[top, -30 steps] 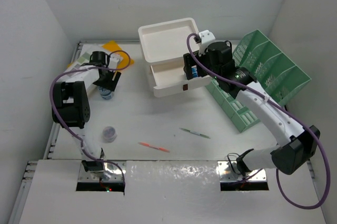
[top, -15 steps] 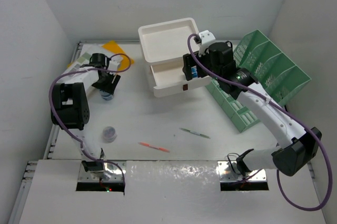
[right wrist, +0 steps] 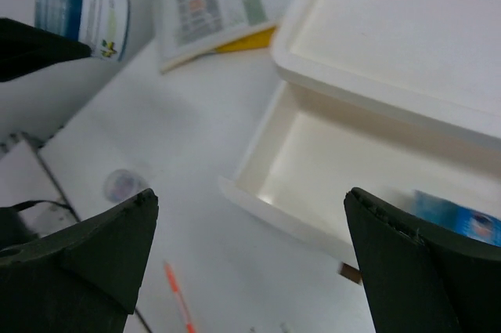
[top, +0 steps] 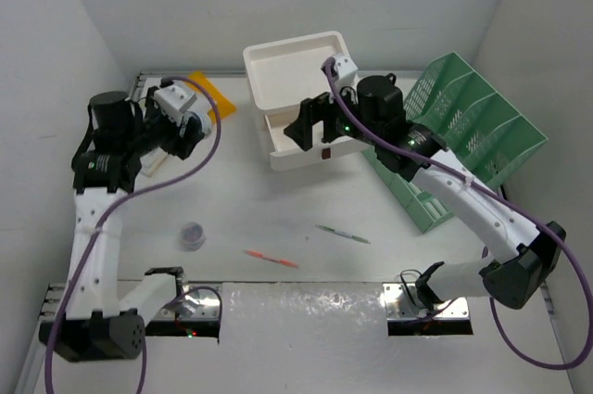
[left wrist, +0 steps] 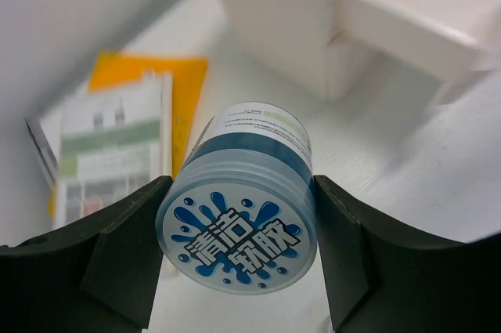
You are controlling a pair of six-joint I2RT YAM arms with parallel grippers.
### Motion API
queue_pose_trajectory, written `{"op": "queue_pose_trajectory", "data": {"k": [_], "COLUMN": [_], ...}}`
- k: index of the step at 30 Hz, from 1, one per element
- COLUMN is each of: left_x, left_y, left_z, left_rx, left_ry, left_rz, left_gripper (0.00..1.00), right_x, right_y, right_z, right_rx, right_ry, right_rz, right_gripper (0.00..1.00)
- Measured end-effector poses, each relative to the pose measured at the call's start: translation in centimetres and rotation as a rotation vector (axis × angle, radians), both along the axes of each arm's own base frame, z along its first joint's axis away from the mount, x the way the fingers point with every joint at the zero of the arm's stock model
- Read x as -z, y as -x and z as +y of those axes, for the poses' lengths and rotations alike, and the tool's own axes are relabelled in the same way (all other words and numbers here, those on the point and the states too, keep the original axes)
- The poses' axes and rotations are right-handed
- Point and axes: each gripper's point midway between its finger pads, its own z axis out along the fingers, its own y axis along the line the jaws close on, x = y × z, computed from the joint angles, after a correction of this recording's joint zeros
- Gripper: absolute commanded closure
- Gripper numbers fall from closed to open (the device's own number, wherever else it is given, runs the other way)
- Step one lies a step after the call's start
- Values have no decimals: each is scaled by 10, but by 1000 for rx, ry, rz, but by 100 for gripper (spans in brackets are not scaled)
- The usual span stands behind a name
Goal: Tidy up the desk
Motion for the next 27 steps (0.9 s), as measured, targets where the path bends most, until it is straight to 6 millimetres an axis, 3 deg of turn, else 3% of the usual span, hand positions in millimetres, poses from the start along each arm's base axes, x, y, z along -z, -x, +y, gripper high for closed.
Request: {"op": "queue_pose_trajectory", "data": {"k": [4, 10, 18, 27], "left_x": [-40, -33, -39, -36], "left_y": [42, 84, 94, 88], "left_z": [-30, -54, -66, -67], "left_rx": [180, 334, 418, 418], "left_ry": [23, 56, 89, 95], "left_rz": [-166, -186, -204, -193], "left_gripper": [100, 100, 100, 100], "right_x": [-28, -48, -43, -18], "right_y": [25, 60, 73, 63], "right_z": [46, 103, 152, 178], "right_rx": [-133, -291, -373, -346], "right_ry": [-100, -218, -267, -269], "right_rz": [-21, -20, 28, 98], "right_gripper": [1, 1, 1, 1]}}
